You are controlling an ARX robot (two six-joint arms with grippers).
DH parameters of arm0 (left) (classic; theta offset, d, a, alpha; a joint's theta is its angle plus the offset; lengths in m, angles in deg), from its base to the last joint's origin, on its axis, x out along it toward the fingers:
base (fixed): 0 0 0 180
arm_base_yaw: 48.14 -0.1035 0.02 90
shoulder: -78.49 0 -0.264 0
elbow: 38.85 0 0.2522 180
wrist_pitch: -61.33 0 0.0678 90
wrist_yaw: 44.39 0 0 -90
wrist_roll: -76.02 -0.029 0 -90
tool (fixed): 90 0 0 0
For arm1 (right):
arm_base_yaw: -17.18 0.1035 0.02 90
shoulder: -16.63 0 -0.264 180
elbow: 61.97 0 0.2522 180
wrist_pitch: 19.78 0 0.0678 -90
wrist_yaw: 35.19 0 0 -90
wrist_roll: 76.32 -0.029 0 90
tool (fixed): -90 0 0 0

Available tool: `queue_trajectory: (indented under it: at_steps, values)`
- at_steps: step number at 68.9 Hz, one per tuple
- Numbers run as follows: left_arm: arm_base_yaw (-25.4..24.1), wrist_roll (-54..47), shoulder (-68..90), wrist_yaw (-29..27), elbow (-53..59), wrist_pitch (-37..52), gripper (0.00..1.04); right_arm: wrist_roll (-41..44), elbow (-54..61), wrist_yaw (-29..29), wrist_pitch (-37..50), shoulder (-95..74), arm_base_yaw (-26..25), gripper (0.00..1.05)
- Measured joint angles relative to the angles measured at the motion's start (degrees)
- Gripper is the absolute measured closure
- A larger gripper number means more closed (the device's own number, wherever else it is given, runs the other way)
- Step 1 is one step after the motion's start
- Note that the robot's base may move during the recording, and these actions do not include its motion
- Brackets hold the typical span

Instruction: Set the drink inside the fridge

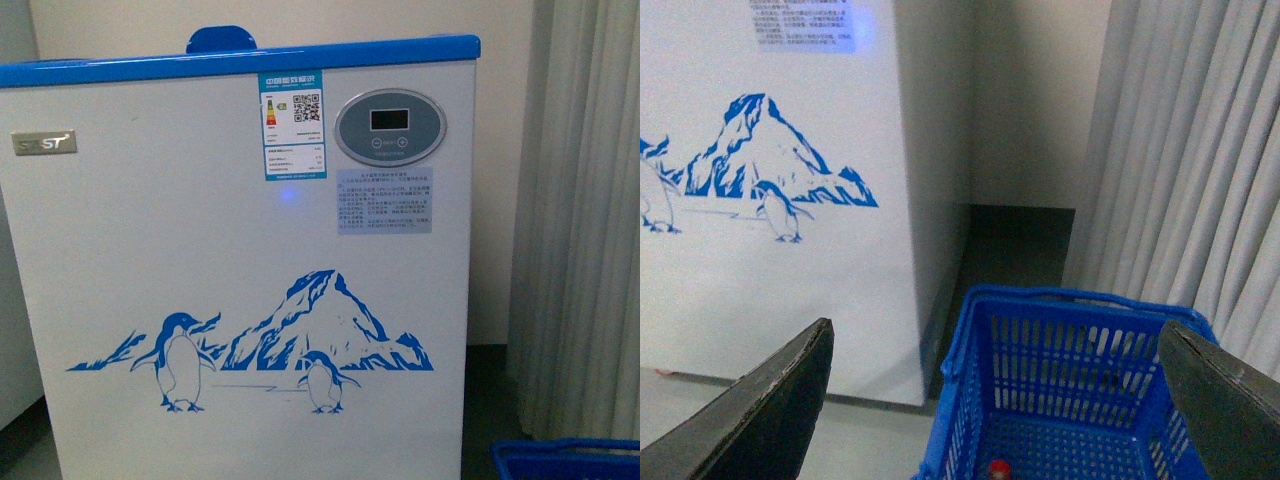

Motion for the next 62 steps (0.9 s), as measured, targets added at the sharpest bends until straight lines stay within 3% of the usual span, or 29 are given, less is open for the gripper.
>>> queue_trajectory:
  at_steps: [16, 22, 26, 27, 36, 48, 62]
  values:
    - [0.0, 0.0, 0.0, 0.0, 0.0, 0.0, 0.08, -0.3, -0.2, -0.4, -0.4, -0.4, 0.0, 0.08]
    - [0.0, 0.0, 0.0, 0.0, 0.0, 0.0, 0.08, -0.1, -8.5, 1.8, -17.7, -15.2, -4.9, 0.08]
    - [0.0, 0.0, 0.0, 0.0, 0.0, 0.0, 0.08, 1.6, -11.4, 4.4, -19.2, -27.2, -10.1, 0.08]
    - [0.0, 0.0, 0.0, 0.0, 0.0, 0.0, 0.08, 8.0, -14.4, 8.1, -7.0, -54.4, -18.6, 0.08]
    - [0.0, 0.0, 0.0, 0.0, 0.0, 0.0, 0.08, 11.5, -20.3, 8.6, 9.2, -85.5, -21.1, 0.08]
    - [0.0, 0.0, 0.0, 0.0, 0.0, 0.0, 0.08, 10.8, -29.3, 9.6, 19.1, -111.8, -21.1, 0.08]
    - [0.0, 0.0, 0.0, 0.0, 0.0, 0.0, 0.08, 9.3, -40.1, 8.7, 20.9, -131.7, -19.1, 0.08]
